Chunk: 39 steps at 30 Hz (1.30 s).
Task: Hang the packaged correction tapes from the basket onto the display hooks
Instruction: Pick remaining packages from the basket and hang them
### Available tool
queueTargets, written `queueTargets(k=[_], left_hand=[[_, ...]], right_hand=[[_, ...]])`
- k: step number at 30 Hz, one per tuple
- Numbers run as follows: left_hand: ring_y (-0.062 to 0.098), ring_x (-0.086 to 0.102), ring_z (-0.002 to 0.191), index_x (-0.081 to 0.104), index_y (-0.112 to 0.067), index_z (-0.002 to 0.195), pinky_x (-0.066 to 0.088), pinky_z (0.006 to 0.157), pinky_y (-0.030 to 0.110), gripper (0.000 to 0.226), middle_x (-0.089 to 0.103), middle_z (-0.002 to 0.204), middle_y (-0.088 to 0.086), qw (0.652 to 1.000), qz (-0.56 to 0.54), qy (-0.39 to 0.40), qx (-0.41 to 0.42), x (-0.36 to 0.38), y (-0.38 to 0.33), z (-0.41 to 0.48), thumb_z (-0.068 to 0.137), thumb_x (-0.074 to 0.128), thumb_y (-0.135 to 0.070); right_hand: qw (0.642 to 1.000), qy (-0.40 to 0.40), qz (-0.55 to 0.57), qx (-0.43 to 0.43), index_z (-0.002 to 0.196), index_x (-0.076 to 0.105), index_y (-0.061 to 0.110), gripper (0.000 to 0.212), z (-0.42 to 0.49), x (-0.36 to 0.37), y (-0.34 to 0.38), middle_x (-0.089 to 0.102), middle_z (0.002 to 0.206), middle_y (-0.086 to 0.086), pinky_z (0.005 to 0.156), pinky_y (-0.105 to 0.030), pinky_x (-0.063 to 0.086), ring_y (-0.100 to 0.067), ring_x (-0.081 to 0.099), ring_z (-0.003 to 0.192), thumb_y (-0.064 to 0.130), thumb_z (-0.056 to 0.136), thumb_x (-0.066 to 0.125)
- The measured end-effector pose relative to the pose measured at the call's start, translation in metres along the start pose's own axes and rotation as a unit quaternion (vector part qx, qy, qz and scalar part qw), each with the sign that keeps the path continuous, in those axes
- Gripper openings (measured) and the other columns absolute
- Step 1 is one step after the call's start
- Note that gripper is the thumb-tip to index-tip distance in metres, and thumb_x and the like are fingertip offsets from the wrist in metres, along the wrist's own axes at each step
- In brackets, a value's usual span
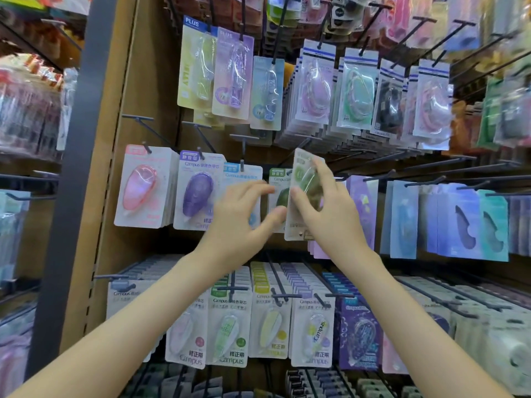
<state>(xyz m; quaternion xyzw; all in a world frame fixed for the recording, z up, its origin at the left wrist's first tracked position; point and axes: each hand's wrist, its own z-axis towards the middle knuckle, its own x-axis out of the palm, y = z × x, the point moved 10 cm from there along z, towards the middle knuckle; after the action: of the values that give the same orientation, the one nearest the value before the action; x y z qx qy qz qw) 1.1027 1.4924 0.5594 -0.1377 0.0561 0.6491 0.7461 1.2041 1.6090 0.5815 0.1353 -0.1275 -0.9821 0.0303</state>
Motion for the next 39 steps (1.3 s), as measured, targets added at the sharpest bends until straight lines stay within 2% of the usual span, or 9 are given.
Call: queueTargets(k=[3,5,7,10,15,20,24,28,39], left_hand=[[-0.008,0.060,0.096,0.048,-0.034,0.117,0.047,0.087,0.014,0.035,0.065,0.101,-0.020,0.985,-0.137,0.098,-0.031,0.026,-0.025,-0.015,0.087,0.067,-0.033],[0.002,0.065,0.085,0.052,-0.026,0.113,0.054,0.078,0.027,0.024,0.069,0.093,-0.011,0.993,-0.112,0.042,-0.025,0.019,-0.024,-0.014,0.092,0.060,-0.018],[0.013,0.066,0.082,0.057,-0.021,0.106,0.053,0.076,0.040,0.015,0.070,0.088,-0.003,0.993,-0.101,-0.008,-0.063,0.007,-0.010,-0.008,0.093,0.056,-0.013],[0.012,0.066,0.087,0.062,-0.025,0.104,0.054,0.082,0.040,0.016,0.070,0.093,-0.006,0.987,-0.108,0.027,-0.118,0.006,0.008,0.002,0.092,0.057,-0.016],[0.008,0.065,0.091,0.062,-0.026,0.118,0.055,0.082,0.036,0.026,0.069,0.102,-0.006,0.979,-0.080,0.168,-0.085,0.023,0.005,0.008,0.092,0.058,-0.027],[-0.004,0.060,0.085,0.056,-0.024,0.117,0.044,0.073,0.009,0.023,0.065,0.091,-0.013,0.991,-0.106,0.044,-0.073,-0.001,0.007,0.017,0.097,0.051,-0.034],[0.023,0.054,0.110,0.058,-0.010,0.123,0.039,0.092,0.032,0.041,0.060,0.119,0.009,0.982,0.155,-0.101,0.018,-0.028,0.017,0.023,0.091,0.051,-0.034],[0.041,0.042,0.127,0.056,-0.010,0.129,0.030,0.106,0.055,0.052,0.046,0.137,0.024,0.958,0.282,-0.039,0.019,-0.008,0.043,0.023,0.083,0.053,-0.035],[0.037,0.022,0.143,0.042,-0.019,0.143,0.001,0.114,0.055,0.066,0.027,0.153,0.020,0.933,0.359,0.000,0.035,0.007,0.046,0.024,0.085,0.057,-0.048]], right_hand=[[0.991,-0.004,0.134,0.021,0.140,0.031,0.035,0.051,-0.001,-0.004,0.002,0.053,0.112,0.012,0.069,-0.009,0.050,-0.001,0.058,0.094,0.039,0.095,0.054],[0.981,0.056,0.177,0.048,0.142,0.030,0.035,0.052,-0.004,0.003,-0.002,0.051,0.123,0.009,0.081,-0.016,0.054,-0.003,0.057,0.106,0.042,0.095,0.052],[0.994,0.084,0.068,0.029,0.146,0.026,0.036,0.058,-0.009,0.000,-0.002,0.034,0.142,0.004,0.101,-0.012,0.036,-0.002,0.039,0.128,0.048,0.094,0.049],[0.951,0.002,-0.251,-0.180,0.144,0.037,0.026,0.060,-0.019,-0.015,0.026,0.016,0.152,-0.003,0.117,-0.041,0.014,-0.024,0.012,0.144,0.051,0.090,0.047],[0.901,0.097,-0.279,-0.318,0.126,0.045,0.014,0.055,-0.033,0.008,0.031,0.049,0.140,-0.009,0.115,-0.039,0.012,-0.024,0.033,0.137,0.023,0.078,0.070],[0.957,0.027,-0.193,-0.216,0.129,0.044,0.024,0.050,-0.018,-0.014,0.023,0.055,0.106,-0.003,0.078,-0.033,0.040,-0.020,0.049,0.093,0.041,0.085,0.061],[0.981,-0.004,-0.175,-0.085,0.147,0.027,0.040,0.057,0.009,-0.022,-0.003,0.038,0.106,0.004,0.079,-0.032,0.040,-0.015,0.042,0.098,0.046,0.094,0.046],[0.982,0.005,-0.187,-0.030,0.148,0.028,0.038,0.055,0.024,-0.005,-0.009,0.037,0.106,0.000,0.079,-0.035,0.044,-0.021,0.044,0.100,0.048,0.096,0.042],[0.980,-0.020,-0.196,-0.029,0.149,0.025,0.034,0.063,0.017,0.004,0.000,0.034,0.105,0.000,0.067,-0.025,0.036,-0.016,0.041,0.094,0.051,0.092,0.047]])
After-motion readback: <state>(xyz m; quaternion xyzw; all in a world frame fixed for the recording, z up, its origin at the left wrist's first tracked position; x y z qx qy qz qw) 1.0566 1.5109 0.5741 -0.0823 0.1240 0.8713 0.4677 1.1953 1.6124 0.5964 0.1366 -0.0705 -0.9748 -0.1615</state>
